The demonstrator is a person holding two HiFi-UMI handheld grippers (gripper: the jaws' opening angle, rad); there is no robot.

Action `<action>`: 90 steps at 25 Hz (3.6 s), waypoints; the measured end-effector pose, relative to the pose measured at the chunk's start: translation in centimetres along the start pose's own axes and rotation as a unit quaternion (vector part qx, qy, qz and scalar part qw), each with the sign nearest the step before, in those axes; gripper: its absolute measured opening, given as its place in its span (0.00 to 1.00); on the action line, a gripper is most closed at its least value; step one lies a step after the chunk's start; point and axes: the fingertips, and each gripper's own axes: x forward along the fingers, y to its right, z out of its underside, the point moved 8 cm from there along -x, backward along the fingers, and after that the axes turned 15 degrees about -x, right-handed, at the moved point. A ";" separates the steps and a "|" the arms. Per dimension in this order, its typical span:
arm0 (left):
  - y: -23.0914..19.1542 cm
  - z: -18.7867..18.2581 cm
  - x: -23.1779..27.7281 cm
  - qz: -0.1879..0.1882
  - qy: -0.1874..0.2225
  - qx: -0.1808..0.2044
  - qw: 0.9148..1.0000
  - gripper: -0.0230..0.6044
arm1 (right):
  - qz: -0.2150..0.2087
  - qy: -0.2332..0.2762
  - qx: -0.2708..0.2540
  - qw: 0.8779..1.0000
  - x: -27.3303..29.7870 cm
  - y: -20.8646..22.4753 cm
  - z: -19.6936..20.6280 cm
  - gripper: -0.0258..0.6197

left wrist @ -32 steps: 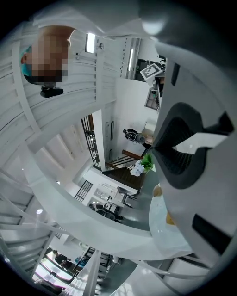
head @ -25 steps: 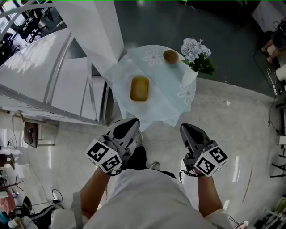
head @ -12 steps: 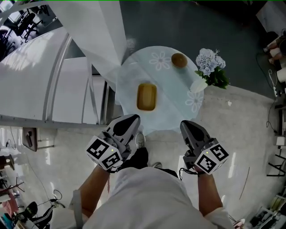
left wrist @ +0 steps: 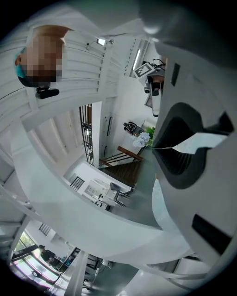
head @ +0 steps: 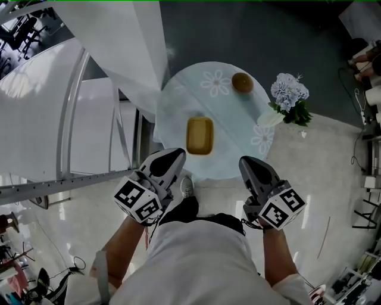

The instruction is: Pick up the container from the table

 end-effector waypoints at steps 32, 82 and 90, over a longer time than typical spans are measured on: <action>-8.2 6.8 6.9 -0.084 -0.115 0.022 0.990 0.08 | -0.064 -0.070 0.059 0.994 6.6 8.0 5.2 0.07; -11.0 18.9 13.6 -0.102 -0.415 0.327 0.843 0.12 | -0.084 -0.124 0.144 0.978 7.8 15.6 12.9 0.07; -9.1 14.8 14.5 -0.108 -0.355 0.315 0.874 0.09 | -0.085 -0.103 0.122 0.983 7.7 15.2 9.9 0.07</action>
